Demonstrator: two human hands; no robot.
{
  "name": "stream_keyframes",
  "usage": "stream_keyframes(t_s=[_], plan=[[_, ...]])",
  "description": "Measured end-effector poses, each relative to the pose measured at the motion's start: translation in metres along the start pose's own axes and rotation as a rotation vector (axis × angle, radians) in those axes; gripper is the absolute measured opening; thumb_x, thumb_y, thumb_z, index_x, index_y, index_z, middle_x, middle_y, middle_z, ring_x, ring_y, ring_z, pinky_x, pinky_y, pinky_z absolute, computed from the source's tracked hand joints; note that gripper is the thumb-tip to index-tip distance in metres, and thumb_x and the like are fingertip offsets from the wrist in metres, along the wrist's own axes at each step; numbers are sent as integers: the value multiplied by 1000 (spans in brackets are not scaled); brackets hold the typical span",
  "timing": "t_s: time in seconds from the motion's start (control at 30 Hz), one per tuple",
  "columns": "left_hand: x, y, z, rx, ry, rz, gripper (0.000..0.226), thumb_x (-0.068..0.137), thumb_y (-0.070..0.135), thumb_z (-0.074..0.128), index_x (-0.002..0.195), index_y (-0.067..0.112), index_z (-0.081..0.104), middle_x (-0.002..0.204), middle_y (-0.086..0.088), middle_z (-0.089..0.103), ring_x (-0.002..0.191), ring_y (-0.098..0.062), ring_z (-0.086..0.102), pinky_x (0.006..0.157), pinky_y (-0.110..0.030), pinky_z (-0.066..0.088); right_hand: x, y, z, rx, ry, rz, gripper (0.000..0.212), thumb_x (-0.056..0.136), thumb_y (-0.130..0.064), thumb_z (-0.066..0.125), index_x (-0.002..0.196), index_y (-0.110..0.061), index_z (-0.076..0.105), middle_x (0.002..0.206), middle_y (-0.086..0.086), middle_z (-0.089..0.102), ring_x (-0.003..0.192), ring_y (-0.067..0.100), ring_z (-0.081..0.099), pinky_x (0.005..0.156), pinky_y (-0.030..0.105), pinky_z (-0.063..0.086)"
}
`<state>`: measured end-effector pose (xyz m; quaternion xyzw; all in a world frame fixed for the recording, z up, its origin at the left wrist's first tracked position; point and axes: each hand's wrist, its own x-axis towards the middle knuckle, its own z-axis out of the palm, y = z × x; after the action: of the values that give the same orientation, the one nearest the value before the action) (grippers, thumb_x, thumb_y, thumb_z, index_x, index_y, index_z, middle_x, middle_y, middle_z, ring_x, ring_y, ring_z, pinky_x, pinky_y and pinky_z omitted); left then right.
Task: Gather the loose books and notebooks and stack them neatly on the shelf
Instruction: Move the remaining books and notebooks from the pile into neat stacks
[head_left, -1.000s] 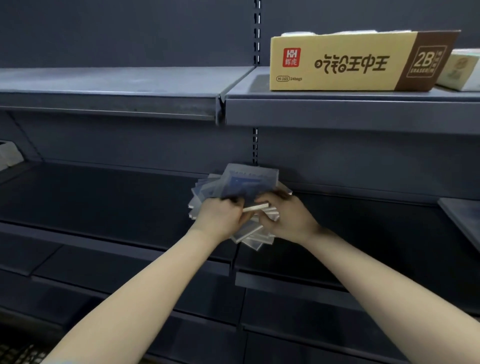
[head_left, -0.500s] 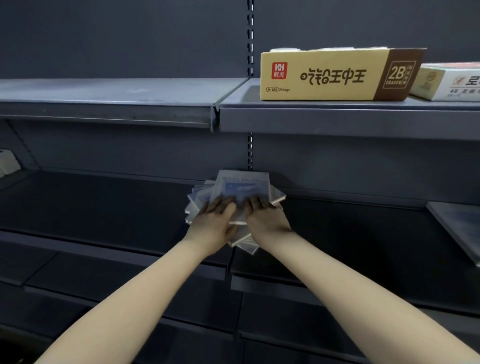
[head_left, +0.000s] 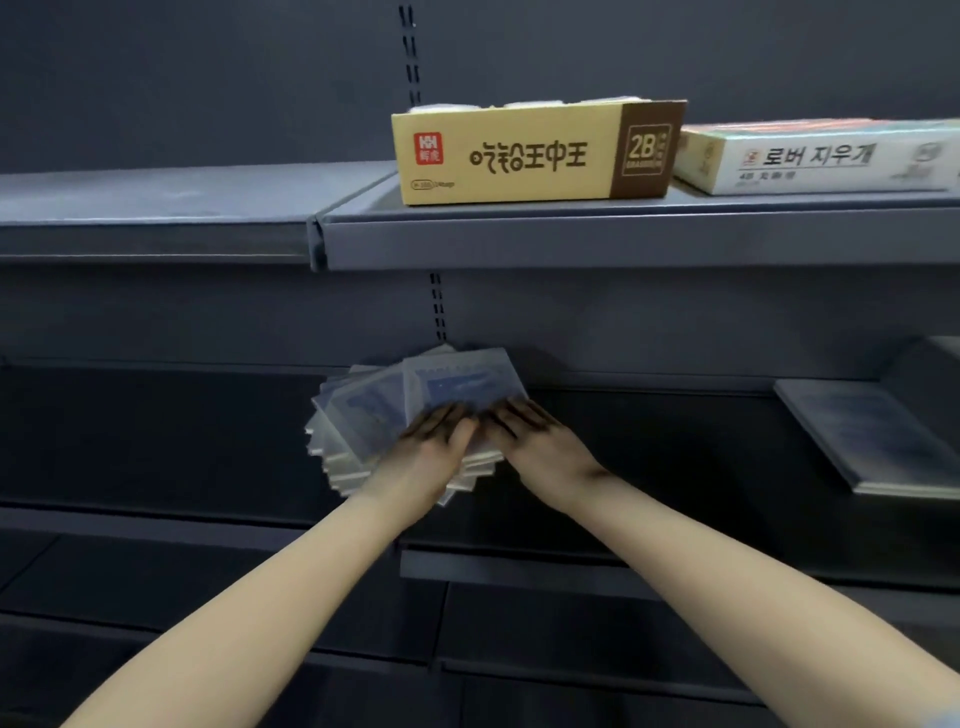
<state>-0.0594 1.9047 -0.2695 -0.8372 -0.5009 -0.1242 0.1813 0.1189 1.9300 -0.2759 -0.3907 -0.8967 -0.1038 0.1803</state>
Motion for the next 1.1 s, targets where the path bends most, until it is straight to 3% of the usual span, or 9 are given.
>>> stream_keyframes(t_s=[0.1, 0.17, 0.4, 0.6, 0.67, 0.77, 0.9, 1.0, 1.1], plan=[[28, 39, 5, -15, 31, 75, 68, 39, -10, 80, 106, -5, 66, 109, -26, 65, 96, -39, 67, 79, -45, 53, -31, 30, -20, -32, 53, 15, 39, 64, 7, 52, 101, 9, 67, 102, 27, 67, 93, 43, 66, 80, 52, 54], [48, 65, 11, -47, 29, 125, 60, 50, -9, 76, 109, -7, 64, 111, -28, 64, 97, -40, 66, 80, -46, 53, -53, 54, -30, -93, 69, 33, 44, 69, 1, 39, 101, 9, 68, 101, 25, 68, 91, 38, 68, 78, 48, 54], [116, 164, 20, -38, 101, 286, 66, 36, 1, 88, 99, -6, 70, 98, -23, 70, 85, -33, 70, 73, -40, 56, -140, 122, -63, -201, 65, 203, 43, 77, 1, 37, 107, 6, 67, 108, 22, 68, 98, 30, 68, 89, 39, 52], [155, 254, 35, -40, 111, 389, 34, 65, 4, 46, 84, 1, 74, 79, -16, 72, 69, -26, 71, 49, -28, 54, -222, 167, -84, -278, -102, 420, 41, 74, -4, 38, 96, 1, 72, 96, 17, 72, 85, 28, 71, 73, 35, 57], [161, 285, 36, -30, 88, 427, 30, 50, 1, 69, 79, 0, 74, 73, -16, 71, 62, -25, 70, 40, -26, 50, -254, 180, -88, -287, -143, 477, 42, 74, -8, 37, 96, -3, 73, 93, 14, 73, 82, 27, 72, 67, 33, 57], [169, 326, 43, -98, 45, 457, 63, 16, 4, 89, 77, -1, 74, 69, -14, 71, 59, -24, 70, 45, -25, 52, -292, 198, -92, -348, -135, 510, 42, 74, -9, 37, 93, -4, 73, 93, 13, 73, 83, 26, 72, 67, 33, 58], [178, 368, 51, -129, -10, 507, 56, 22, 2, 89, 76, 1, 74, 68, -14, 70, 60, -25, 69, 48, -25, 53, -331, 216, -96, -319, -134, 617, 38, 76, -10, 41, 96, -4, 72, 98, 15, 72, 85, 28, 71, 68, 33, 58], [184, 386, 59, -37, -66, 547, 36, 39, 2, 79, 75, 0, 73, 69, -17, 70, 62, -28, 70, 50, -28, 54, -352, 230, -92, -169, -237, 651, 44, 87, -3, 48, 131, -2, 52, 136, 18, 51, 124, 30, 52, 96, 35, 47], [189, 394, 71, -30, -117, 554, 31, 64, 5, 45, 72, 2, 75, 67, -16, 70, 60, -25, 70, 51, -27, 54, -362, 235, -92, -67, -380, 679, 60, 97, -43, 31, 147, -9, 28, 155, 11, 23, 143, 24, 21, 114, 32, 23]])
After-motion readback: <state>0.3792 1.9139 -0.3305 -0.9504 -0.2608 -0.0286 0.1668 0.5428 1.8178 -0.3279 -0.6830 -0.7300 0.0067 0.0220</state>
